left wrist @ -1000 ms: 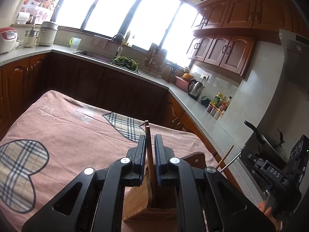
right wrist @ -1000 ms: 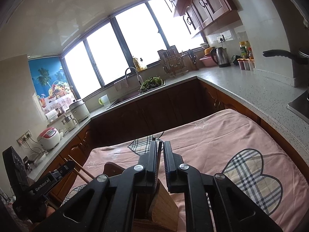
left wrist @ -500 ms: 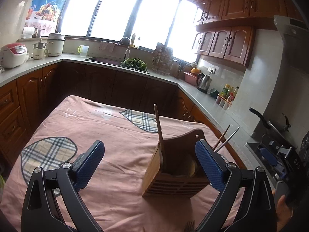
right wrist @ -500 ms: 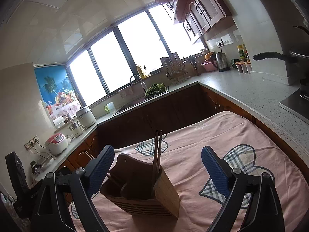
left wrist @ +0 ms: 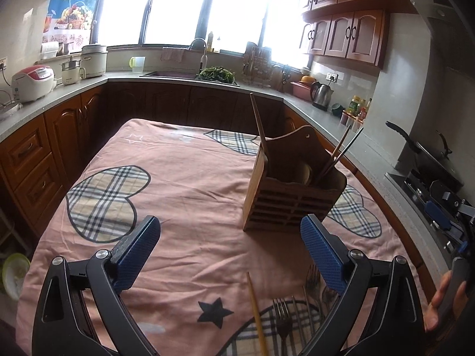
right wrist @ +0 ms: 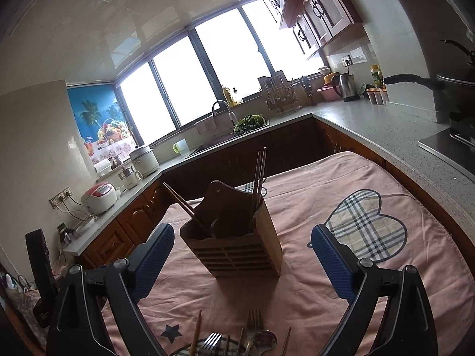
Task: Organize utensils
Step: 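Move both open tools back down over the loose utensils on the cloth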
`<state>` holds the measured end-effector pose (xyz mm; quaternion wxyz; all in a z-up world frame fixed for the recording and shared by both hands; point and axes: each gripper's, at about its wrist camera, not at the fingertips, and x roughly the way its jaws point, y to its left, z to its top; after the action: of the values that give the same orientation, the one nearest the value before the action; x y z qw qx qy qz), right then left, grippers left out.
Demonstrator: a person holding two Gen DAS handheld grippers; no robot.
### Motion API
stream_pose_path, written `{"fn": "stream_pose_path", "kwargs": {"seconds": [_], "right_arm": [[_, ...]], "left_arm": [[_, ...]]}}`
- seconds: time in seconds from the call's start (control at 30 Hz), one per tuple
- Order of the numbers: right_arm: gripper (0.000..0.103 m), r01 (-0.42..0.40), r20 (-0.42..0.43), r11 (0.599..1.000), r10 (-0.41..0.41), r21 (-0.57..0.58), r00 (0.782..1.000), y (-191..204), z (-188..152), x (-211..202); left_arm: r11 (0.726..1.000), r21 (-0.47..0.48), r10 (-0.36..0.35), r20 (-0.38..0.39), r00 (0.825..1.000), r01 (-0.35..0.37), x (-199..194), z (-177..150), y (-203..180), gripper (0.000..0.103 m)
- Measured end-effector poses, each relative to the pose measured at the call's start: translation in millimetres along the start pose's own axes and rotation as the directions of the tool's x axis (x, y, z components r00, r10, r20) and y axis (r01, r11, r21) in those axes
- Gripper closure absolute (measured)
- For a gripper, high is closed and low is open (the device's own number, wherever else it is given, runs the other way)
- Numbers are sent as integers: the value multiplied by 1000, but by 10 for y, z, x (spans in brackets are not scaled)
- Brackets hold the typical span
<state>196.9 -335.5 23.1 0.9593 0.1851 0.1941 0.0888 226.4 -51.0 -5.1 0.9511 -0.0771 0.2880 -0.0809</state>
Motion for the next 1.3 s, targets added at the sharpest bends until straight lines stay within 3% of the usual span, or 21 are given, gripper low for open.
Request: {"fn": "stream_pose_path", "kwargs": {"seconds": [0.33,0.47,0.67,1.0,1.3], "right_arm": [[8,1,-74,999,-4,-39,997,84,-427,-328],[8,11,-83,999,-15,-47,996,104,-582,-450],[8,37,-99,997,-43,-62,994,102,-769,-569],[8,73,-115,991,-86,-112,990,160,-998,-631],[8,94,-169,988,-113,-121,979,113,-1131,-511]], "left_arm": [[1000,-4,-8,-16,1000,8,-345,-339,54,5],[1000,-14,-6,-58,998,5,-394,-464,88,2],[998,46,48,-105,993,-43,-404,-632,49,2],[996,56,73,-104,992,-68,-476,-713,75,1],[997,43,71,-154,986,-65,-376,-776,136,1]]}}
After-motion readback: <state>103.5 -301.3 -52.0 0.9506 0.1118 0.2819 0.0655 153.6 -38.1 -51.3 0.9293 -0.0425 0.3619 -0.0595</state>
